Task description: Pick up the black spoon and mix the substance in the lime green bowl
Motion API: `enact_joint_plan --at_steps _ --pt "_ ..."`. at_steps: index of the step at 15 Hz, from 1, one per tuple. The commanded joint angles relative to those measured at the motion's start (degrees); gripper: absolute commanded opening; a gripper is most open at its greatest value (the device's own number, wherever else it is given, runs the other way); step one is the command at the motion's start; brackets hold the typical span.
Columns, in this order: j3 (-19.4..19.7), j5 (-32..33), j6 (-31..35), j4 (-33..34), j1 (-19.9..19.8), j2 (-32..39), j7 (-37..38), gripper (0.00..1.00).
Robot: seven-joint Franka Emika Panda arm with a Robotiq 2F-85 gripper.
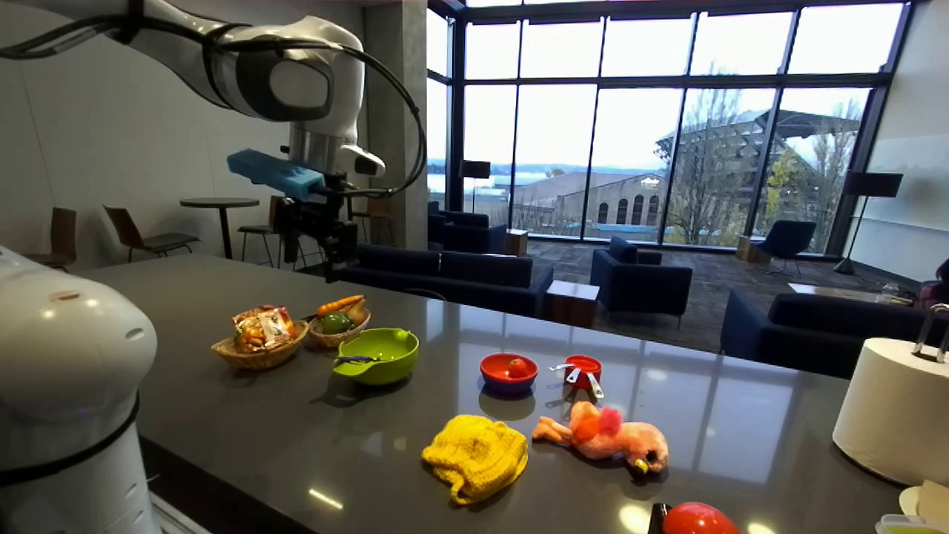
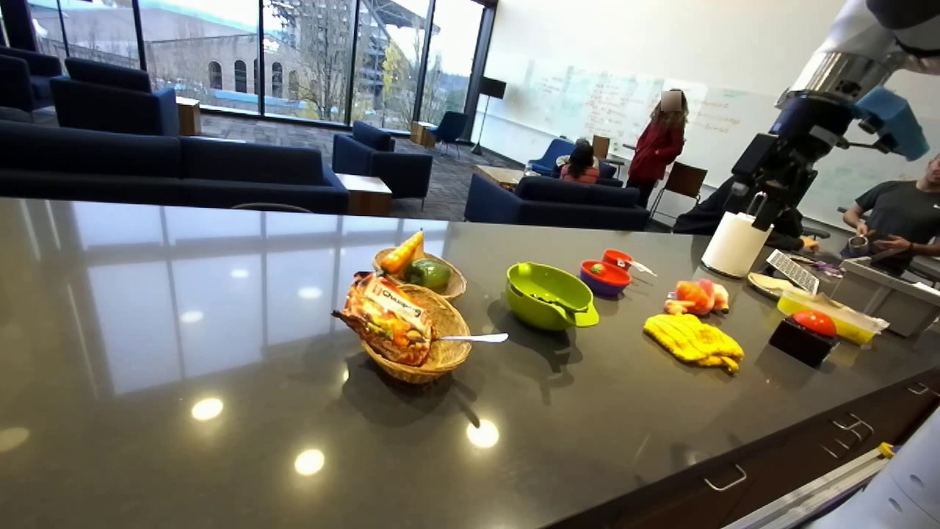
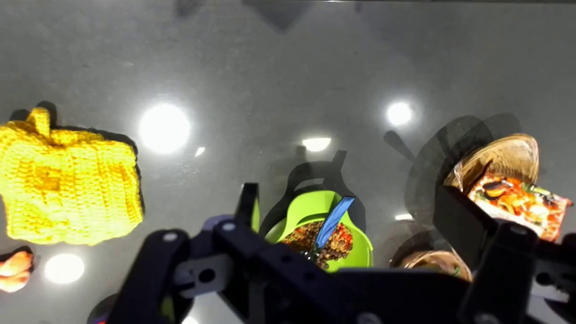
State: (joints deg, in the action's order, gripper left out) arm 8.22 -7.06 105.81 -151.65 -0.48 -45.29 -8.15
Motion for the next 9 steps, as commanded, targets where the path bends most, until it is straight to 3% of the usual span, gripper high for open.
enact_joint_plan --at_steps 1,6,9 --pt "-1.47 0.15 1.26 -2.20 2.96 -0.50 -6.03 1.00" --pt "-3.19 0.21 7.47 -6.48 8.44 0.19 -13.93 1.00" --pt "-3.97 0.02 14.83 -9.72 11.89 1.05 -17.49 1.00"
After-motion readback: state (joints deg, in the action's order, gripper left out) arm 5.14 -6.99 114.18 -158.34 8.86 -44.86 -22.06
